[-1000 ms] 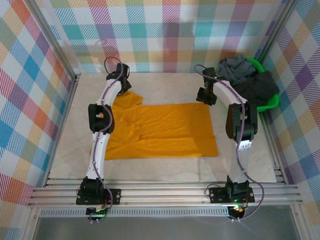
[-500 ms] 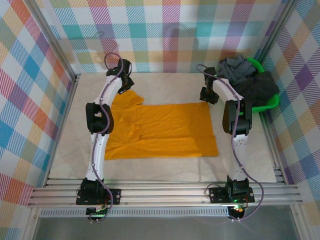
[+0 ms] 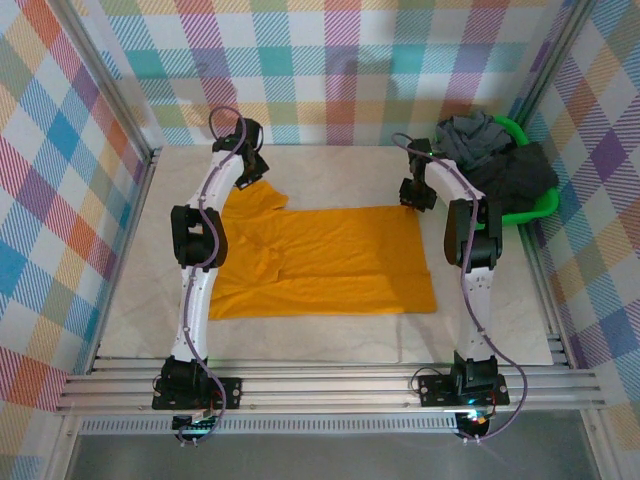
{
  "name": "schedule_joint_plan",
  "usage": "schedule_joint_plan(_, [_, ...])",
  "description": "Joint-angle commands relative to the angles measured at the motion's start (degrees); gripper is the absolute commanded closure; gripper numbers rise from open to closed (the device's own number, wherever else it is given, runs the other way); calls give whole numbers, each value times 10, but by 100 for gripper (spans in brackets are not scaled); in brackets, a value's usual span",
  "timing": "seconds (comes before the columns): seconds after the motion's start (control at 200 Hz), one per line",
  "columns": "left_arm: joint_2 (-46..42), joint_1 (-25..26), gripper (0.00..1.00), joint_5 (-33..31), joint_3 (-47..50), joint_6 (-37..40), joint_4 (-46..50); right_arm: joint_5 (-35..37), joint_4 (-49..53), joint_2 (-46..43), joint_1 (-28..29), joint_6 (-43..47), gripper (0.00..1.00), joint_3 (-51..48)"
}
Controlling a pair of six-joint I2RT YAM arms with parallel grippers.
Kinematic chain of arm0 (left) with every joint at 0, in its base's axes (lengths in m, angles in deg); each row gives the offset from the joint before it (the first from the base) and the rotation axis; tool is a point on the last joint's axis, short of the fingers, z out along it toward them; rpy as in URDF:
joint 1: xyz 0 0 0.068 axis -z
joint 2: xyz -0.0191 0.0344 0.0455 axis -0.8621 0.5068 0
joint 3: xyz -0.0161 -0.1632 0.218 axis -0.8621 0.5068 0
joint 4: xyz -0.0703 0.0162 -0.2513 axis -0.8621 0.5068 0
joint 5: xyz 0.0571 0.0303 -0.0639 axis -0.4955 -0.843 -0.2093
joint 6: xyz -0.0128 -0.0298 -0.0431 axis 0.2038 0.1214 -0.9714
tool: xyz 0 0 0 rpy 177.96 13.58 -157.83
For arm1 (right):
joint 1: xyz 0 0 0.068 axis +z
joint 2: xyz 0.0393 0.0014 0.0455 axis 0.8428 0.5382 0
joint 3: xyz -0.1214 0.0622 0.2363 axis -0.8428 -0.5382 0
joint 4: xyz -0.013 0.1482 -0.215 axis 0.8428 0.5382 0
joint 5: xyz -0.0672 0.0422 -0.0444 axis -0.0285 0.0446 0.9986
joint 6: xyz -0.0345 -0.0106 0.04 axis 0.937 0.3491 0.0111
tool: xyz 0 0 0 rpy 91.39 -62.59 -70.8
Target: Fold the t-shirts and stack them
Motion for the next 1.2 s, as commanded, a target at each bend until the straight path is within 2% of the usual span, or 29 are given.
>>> schedule_joint_plan(0.0, [-41, 1, 100, 6, 5, 0, 26, -7, 5, 6, 0, 5, 86, 7])
schedule_joint_plan(0.13, [-59, 1, 100, 8, 9, -1, 35, -2, -10, -9, -1, 20, 100, -5])
schedule_joint_plan(0.335, [-125, 1, 100, 19, 68, -19, 54, -13, -57, -59, 1, 65, 100, -41])
schedule_joint_plan(0.625, [-318, 1, 100, 50, 313, -51, 43, -23, -104, -145, 13, 102, 100, -131])
schedule_joint_plan(0.865, [-518, 0, 100, 30, 510, -80, 56, -21, -130, -244, 14, 80, 100, -243])
schedule_joint_plan(1.2, [-747, -2, 100, 12, 710, -117, 127, 6, -137, -381, 19, 40, 100, -444])
